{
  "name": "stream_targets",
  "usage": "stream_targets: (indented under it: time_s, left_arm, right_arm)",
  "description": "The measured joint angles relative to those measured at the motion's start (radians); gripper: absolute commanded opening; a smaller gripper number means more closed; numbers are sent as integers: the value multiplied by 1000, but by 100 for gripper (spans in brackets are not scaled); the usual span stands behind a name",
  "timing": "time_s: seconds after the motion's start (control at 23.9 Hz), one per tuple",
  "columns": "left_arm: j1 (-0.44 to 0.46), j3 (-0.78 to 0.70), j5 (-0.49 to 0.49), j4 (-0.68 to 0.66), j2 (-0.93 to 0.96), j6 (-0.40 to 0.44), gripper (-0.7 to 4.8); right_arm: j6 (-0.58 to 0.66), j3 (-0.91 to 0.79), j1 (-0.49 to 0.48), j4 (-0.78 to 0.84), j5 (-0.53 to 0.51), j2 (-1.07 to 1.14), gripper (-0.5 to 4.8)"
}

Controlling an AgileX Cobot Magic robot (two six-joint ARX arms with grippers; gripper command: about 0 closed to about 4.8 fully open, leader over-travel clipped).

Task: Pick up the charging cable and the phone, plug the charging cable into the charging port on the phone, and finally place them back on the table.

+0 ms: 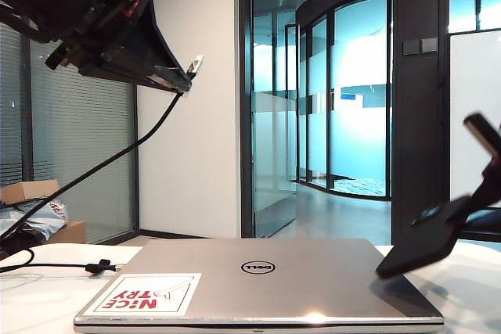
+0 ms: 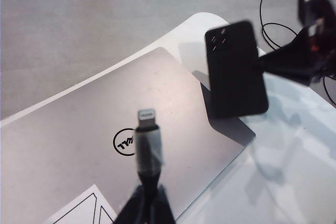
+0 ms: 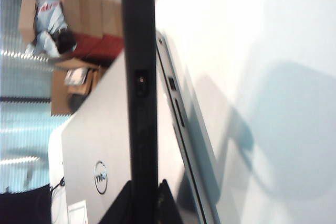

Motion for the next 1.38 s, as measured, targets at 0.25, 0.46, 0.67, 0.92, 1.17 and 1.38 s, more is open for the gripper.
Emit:
stream_targets:
  time_s: [0.25, 0.46, 0.67, 0.92, 1.17, 1.38]
  left_arm:
    - [0, 0, 0, 0, 0, 0, -6]
    - [0, 0, 0, 0, 0, 0, -6]
    - [0, 0, 0, 0, 0, 0, -6]
    - [0, 0, 0, 0, 0, 0, -6]
    - [0, 0, 0, 0, 0, 0, -6]
    - [0, 0, 0, 0, 0, 0, -6]
  right_arm:
    - [-288, 135, 14, -650, 174, -336, -9]
    - [-479, 309, 47, -1015, 220, -383, -9]
    - [-616, 393, 166, -1263, 377, -370, -9]
    - [-637, 397, 238, -1395, 441, -282, -9]
    - [-637, 397, 237, -1401, 441, -163, -8]
    - [-637, 398, 237, -1405, 436, -136, 41]
